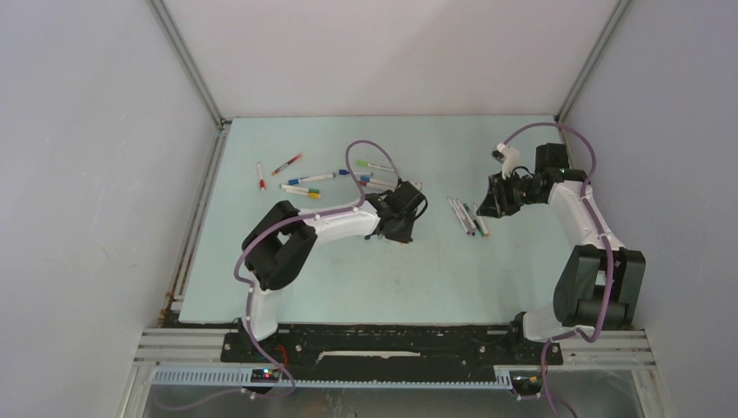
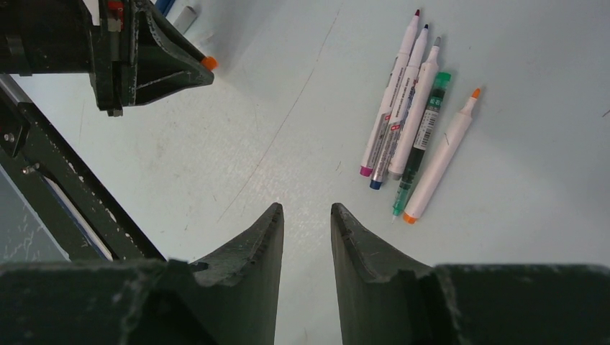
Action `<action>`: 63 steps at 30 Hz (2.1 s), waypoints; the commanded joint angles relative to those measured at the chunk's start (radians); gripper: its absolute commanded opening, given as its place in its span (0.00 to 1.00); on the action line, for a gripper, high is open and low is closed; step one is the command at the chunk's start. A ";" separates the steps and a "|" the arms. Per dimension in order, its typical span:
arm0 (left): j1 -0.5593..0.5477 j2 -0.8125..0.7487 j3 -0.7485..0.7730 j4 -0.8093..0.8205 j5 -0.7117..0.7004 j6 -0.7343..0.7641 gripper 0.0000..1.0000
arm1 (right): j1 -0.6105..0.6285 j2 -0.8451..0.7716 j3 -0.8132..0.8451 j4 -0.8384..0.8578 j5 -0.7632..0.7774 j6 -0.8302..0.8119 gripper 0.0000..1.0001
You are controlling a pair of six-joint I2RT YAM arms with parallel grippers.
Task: Open the pen caps
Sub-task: Place the pen cap at the center of the board, then pick up the pen from the center of the board.
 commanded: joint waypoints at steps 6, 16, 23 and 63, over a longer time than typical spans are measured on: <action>0.003 0.017 0.075 -0.038 -0.012 0.019 0.28 | -0.011 -0.016 0.034 -0.009 -0.030 -0.020 0.34; 0.003 -0.128 0.026 0.008 -0.019 0.032 0.31 | -0.017 -0.018 0.033 -0.016 -0.047 -0.029 0.34; 0.007 -0.376 -0.175 0.157 -0.106 0.047 0.42 | -0.019 -0.023 0.033 -0.025 -0.058 -0.040 0.34; 0.690 -0.126 0.073 -0.274 -0.081 -0.376 0.60 | -0.026 -0.026 0.033 -0.037 -0.075 -0.058 0.34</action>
